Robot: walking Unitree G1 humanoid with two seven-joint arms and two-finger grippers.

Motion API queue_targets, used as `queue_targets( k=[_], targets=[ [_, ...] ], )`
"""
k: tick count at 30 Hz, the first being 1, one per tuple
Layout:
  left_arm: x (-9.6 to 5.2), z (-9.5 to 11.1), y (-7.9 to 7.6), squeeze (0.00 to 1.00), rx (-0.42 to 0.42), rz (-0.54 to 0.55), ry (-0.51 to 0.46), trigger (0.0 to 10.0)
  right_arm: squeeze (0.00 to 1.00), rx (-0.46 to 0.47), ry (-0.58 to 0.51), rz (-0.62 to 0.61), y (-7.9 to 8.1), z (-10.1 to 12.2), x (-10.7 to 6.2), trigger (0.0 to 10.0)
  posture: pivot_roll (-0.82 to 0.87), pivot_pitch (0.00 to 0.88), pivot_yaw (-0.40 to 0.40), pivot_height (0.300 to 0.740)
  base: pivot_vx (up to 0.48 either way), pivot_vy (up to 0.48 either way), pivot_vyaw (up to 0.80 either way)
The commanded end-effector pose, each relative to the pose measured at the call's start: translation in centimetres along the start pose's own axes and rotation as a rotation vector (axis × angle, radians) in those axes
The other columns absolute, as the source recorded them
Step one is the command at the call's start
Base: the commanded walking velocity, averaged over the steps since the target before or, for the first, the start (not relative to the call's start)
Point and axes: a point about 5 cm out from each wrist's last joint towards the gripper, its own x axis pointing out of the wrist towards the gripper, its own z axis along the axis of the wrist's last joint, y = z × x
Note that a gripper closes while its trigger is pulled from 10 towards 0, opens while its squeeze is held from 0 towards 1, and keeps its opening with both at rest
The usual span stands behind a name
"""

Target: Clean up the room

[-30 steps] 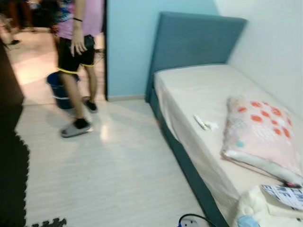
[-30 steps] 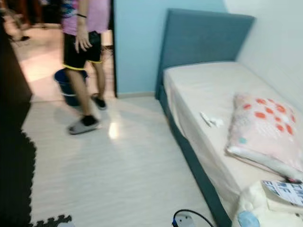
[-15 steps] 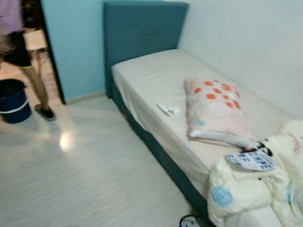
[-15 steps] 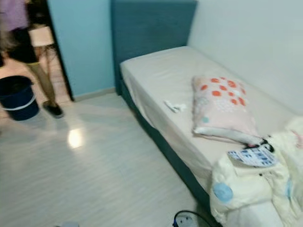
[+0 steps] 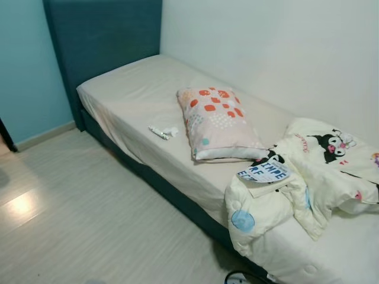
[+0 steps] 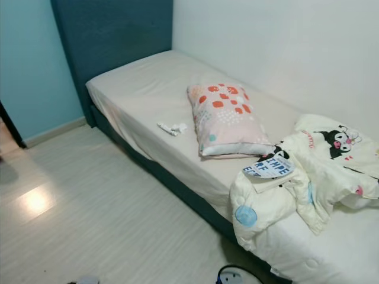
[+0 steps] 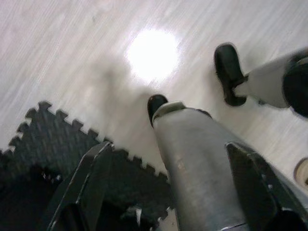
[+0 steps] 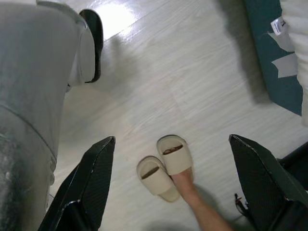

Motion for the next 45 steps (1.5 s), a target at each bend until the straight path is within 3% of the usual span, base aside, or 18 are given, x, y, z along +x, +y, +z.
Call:
queue_targets(
  k=[1,15,30,35,45],
  targets=[
    [-0.16,-2.23,-0.63,0.00,-0.005,-0.022,0.084,10.0,0.00,-0.003,0.007,0.013,0.34,-0.17,0.01,10.0,-0.05,0.087,-0.115,0.740,0.000,0.000,-0.80],
    [-0.17,-2.06,-0.47,0.00,-0.005,-0.004,0.064,10.0,0.00,0.017,-0.012,0.005,0.37,-0.05,0.01,10.0,-0.05,0.092,-0.115,0.740,0.000,0.000,-0.75],
    [-0.15,-1.93,-0.40,0.00,0.008,0.002,0.062,10.0,0.00,-0.007,-0.026,-0.002,0.29,0.22,0.00,10.0,-0.04,0.088,-0.116,0.740,0.000,0.000,0.00],
    [-0.14,-1.80,-0.37,0.00,0.048,-0.003,0.064,10.0,0.00,-0.067,-0.027,-0.001,0.24,0.41,0.00,10.0,-0.04,0.084,-0.118,0.740,0.000,0.000,0.00],
    [-0.14,-1.84,-0.41,0.00,0.043,-0.005,0.064,10.0,0.00,-0.095,-0.027,0.000,0.25,0.41,0.00,10.0,-0.02,0.070,-0.118,0.740,0.000,0.000,0.00]
  ],
)
